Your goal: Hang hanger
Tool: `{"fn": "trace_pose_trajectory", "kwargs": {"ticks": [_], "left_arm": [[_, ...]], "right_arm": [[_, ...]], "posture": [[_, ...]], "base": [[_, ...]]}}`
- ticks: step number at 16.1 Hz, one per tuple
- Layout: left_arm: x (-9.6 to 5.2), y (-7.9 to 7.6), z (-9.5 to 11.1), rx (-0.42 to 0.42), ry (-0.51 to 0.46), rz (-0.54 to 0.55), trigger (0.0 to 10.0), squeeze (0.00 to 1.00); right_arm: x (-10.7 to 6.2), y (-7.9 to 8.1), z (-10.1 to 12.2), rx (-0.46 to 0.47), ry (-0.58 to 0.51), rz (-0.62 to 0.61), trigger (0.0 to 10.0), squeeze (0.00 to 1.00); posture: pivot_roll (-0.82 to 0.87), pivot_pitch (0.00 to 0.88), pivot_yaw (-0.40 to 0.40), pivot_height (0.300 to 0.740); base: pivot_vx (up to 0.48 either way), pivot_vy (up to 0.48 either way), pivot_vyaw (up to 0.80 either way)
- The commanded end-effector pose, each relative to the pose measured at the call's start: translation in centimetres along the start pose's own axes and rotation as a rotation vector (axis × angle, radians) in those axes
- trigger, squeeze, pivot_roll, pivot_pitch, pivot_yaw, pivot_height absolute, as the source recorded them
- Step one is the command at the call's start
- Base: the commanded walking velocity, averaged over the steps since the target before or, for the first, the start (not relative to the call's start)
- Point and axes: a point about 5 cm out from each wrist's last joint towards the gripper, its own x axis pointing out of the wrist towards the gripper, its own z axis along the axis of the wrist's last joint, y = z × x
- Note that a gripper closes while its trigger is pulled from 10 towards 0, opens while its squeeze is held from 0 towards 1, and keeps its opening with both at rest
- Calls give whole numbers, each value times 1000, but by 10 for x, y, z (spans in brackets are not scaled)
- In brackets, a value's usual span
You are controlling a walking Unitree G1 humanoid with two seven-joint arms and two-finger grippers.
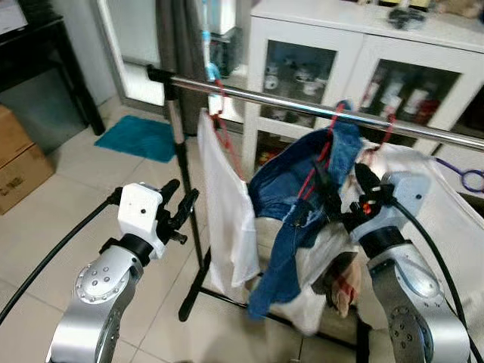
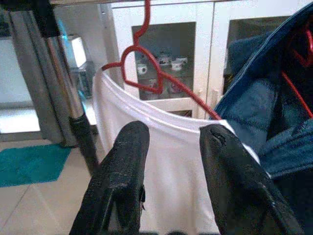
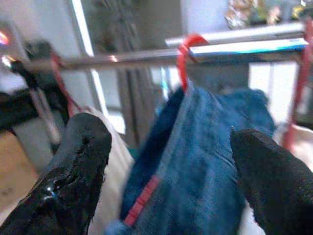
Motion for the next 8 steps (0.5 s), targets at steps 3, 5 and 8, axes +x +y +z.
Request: {"fn": "trace_pose_trajectory", "kwargs": {"ticks": [3, 5, 8], "left_arm": [[2, 0, -5, 8, 33, -16, 10000, 0], [4, -1, -5, 7, 33, -21, 10000, 0], [5, -2, -5, 6, 36, -20, 10000, 0]], "right_arm": [[1, -4, -16, -30, 107, -33, 10000, 0], [0, -3, -16, -28, 100, -29, 10000, 0], [2, 1, -13, -32, 97, -19, 10000, 0]], "posture": [[3, 0, 0, 740], [3, 0, -2, 740], [4, 0, -5, 740]], "base": [[0, 0, 0], [-135, 0, 0], [-292, 0, 0]]}}
